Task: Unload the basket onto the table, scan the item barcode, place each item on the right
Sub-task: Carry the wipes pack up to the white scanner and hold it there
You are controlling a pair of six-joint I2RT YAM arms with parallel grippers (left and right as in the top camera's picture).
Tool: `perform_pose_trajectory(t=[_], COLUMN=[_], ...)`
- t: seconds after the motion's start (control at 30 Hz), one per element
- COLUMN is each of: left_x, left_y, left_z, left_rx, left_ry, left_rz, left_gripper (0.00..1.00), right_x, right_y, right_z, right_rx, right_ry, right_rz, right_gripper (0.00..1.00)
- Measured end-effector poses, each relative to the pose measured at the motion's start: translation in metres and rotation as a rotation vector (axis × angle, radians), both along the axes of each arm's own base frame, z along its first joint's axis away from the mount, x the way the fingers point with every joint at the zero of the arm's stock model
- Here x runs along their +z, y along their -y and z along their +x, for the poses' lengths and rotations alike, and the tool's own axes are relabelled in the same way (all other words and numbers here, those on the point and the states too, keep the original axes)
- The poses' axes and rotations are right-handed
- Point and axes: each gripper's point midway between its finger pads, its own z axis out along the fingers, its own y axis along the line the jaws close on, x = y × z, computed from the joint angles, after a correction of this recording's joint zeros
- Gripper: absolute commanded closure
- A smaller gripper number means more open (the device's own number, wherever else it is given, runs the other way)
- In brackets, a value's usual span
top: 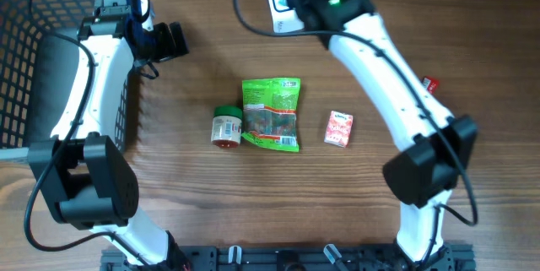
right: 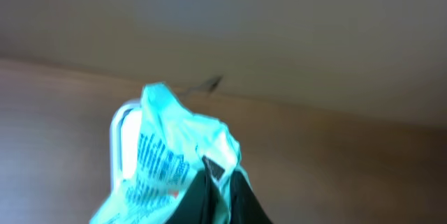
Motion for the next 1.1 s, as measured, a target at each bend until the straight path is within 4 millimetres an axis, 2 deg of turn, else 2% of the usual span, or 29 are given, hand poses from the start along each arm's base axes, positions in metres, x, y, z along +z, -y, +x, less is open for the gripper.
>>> perform_pose_trajectory(t=[0.13,0.23,0.33,0.43,0.47,0.5,0.73,0.97,1.1], left_x=[0.000,0.000,0.000,0.000,0.000,0.000,0.000,0.000,0.000], left_y=[0.000,0.000,0.000,0.000,0.000,0.000,0.000,0.000,0.000], left_z=[0.000,0.000,0.000,0.000,0.000,0.000,0.000,0.000,0.000], left_rx=[0.000,0.000,0.000,0.000,0.000,0.000,0.000,0.000,0.000], left_ry=[-0.001,0.000,-0.001,0.000,-0.001,-0.001,-0.001,-0.001,-0.001], left_rz=[0.000,0.001,0.000,0.000,0.000,0.000,0.000,0.000,0.000], left_gripper=[0.00,0.00,0.00,0.00,0.00,0.00,0.00,0.00,0.00], right_x=[0.015,0.010,-0.014,-0.062,-0.067,-0.083,-0.094,-0.106,-0.107], right_y=[-0.021,-0.035,-0.042,-0.052,-0.055,-0.058,-0.063,-0.092,-0.084], right_z=[0.037,0.052,0.064,0.074,0.076,0.079,0.075,0.046,0.045], right_rx=[-0.114,-0.135,-0.132,-0.058,-0.038,-0.024,-0.014,-0.039,-0.079], right_ry=[0.277,0.375,0.391,0.329,0.326,0.318,0.291,0.259,0.248], right_rz=[-0.234,-0.377,-0.520,-0.673,-0.697,-0.717,-0.722,-0.692,-0.682], right_gripper=[0.96,0.96,0.96,0.96,0.96,0.96,0.96,0.96,0.96])
